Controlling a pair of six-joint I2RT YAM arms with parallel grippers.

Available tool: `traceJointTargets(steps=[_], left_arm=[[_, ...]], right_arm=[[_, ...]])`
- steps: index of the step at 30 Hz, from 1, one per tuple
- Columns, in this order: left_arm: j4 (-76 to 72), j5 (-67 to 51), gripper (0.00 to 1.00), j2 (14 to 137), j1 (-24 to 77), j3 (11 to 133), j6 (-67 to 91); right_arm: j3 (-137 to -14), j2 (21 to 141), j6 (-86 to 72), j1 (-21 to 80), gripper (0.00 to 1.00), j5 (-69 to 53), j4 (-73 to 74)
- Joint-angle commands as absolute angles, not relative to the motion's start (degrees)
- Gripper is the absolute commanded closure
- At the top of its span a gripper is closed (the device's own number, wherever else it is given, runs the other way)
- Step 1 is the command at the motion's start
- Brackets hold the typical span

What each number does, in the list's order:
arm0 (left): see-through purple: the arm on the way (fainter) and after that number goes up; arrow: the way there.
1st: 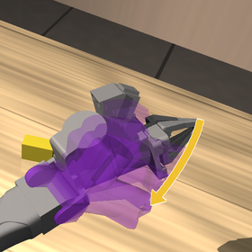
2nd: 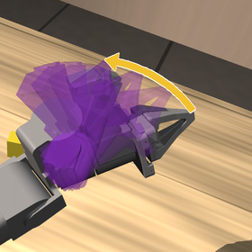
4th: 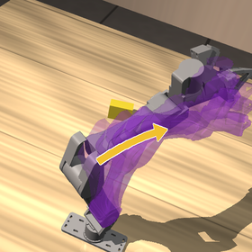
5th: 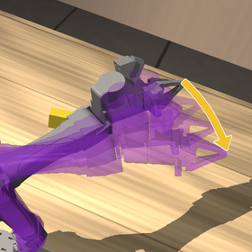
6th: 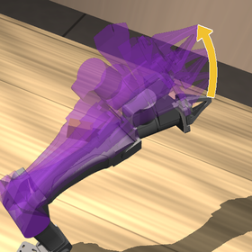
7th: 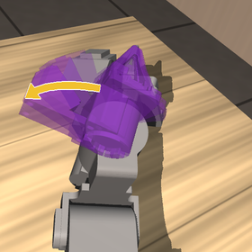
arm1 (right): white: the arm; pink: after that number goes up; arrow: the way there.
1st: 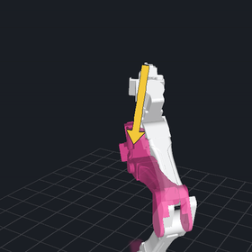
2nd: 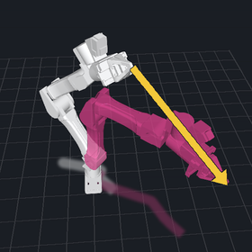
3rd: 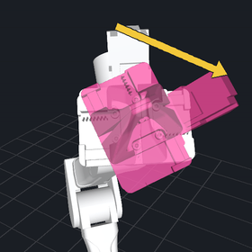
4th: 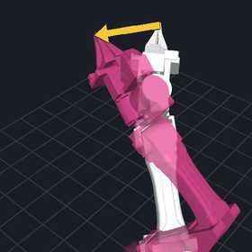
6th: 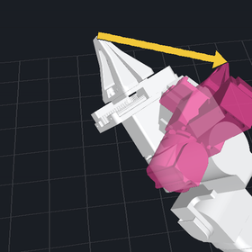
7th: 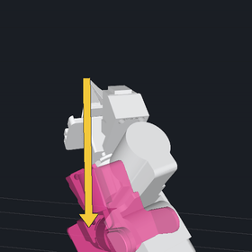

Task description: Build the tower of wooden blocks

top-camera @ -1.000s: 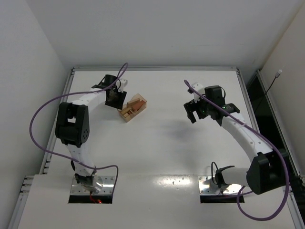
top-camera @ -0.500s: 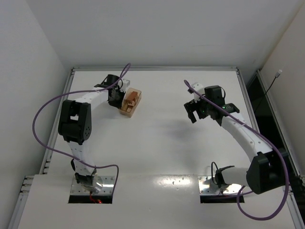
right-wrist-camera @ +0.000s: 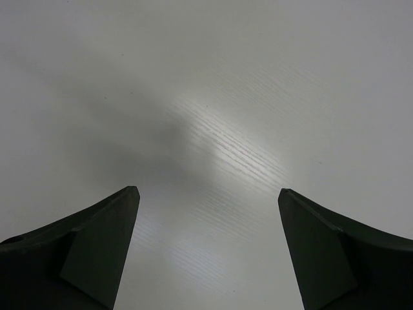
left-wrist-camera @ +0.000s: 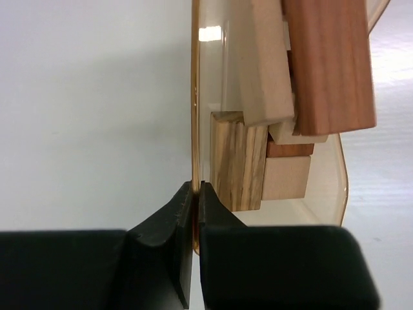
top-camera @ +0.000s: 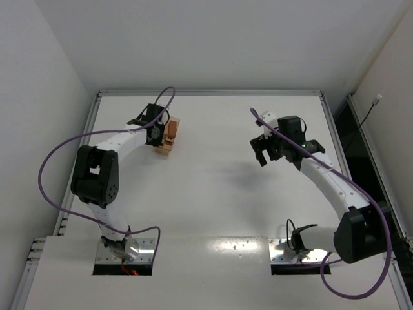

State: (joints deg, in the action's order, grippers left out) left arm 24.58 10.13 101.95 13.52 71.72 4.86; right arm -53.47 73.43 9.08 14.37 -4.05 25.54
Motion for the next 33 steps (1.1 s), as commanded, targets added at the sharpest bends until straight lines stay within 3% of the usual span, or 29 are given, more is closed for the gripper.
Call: traceJointTargets(steps=[1,11,19,24,33], left_arm=[[23.0,27.0,1.0,98.1,16.4,73.8,7.6],[22.5,54.8,1.0,96.4,36.4,72.4,-0.7],[8.3,72.8,1.0,98.1,46.0,66.1,-16.9],[-0.8,76.5,1.0,97.6,50.4,60.2,-24.3],[-2.0,78.5,1.0,97.2,59.0,52.5,-25.1]], right_arm=[[-53.4,71.5,9.1,14.1,0.14,-3.7,23.6],[-52.3,68.0,9.1,13.0,0.14,-4.2,23.6],[-51.2,65.1,8.6,11.3,0.14,-4.7,23.6],[-50.7,64.6,8.6,10.1,0.14,-5.3,23.6],[-50.7,64.1,8.1,9.0,0.14,-5.3,23.6]])
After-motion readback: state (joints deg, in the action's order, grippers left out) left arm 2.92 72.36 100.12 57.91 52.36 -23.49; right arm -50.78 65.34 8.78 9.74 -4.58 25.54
